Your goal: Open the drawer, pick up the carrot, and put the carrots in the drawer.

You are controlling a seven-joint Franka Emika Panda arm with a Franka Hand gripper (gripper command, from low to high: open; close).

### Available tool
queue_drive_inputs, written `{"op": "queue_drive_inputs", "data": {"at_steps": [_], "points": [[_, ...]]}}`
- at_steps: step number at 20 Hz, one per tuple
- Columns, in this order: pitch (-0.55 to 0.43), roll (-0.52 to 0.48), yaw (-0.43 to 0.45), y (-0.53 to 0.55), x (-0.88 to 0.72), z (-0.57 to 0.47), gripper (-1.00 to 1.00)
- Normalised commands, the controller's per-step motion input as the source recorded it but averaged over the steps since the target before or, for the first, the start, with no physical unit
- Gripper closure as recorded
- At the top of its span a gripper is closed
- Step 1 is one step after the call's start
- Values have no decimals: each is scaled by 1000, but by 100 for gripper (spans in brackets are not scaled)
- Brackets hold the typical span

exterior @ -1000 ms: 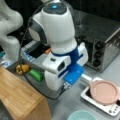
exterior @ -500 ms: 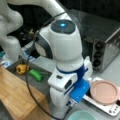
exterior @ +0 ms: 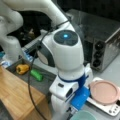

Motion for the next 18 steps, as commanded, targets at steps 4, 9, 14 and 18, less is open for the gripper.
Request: {"op": "queue_drive_inputs", "data": {"at_steps": [4,9,14,18], "points": [[164,103,66,-279,352,26,-100],[132,104,77,-270,318,62,-100],[152,90,72,-217,293,93,-100],[198,55,63,-182,343,76,-100]]}}
